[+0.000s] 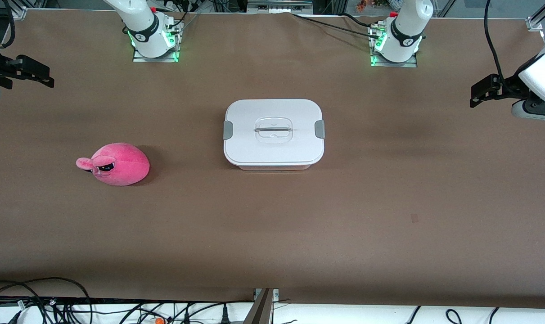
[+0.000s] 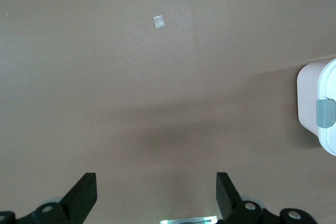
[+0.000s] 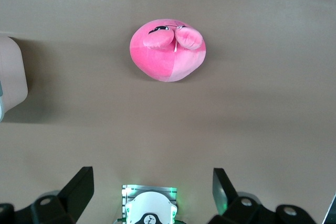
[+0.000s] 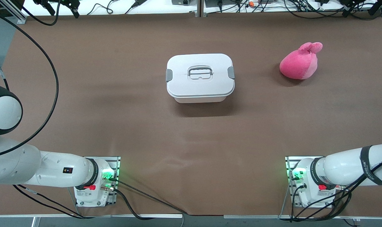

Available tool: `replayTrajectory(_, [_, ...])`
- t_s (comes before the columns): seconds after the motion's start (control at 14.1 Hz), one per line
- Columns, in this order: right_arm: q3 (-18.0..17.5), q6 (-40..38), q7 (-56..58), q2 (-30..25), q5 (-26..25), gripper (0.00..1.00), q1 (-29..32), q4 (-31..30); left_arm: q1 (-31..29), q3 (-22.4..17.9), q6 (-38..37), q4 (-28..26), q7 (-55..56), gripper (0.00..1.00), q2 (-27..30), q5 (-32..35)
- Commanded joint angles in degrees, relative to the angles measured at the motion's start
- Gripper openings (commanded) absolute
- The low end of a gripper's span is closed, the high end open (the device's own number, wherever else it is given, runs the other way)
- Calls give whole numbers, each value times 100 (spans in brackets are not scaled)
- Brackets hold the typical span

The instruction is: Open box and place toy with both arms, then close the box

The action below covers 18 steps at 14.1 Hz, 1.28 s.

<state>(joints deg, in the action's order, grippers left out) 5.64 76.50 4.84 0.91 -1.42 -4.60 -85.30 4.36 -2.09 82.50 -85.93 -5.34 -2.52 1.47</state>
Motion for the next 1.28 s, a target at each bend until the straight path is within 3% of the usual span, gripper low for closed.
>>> replayTrajectory(0.0, [-19, -48, 43, 49, -52, 100, 12, 145, -41, -2, -120, 155, -11, 100, -56, -103])
replayTrajectory(0.85, [-10, -48, 43, 49, -43, 100, 12, 145, 73, 42, -313, 155, -2, 100, -56, -112])
replayTrajectory(1.2, [-10, -48, 52, 49, -43, 100, 21, 145, 345, 454, -840, 146, -2, 100, -204, -542])
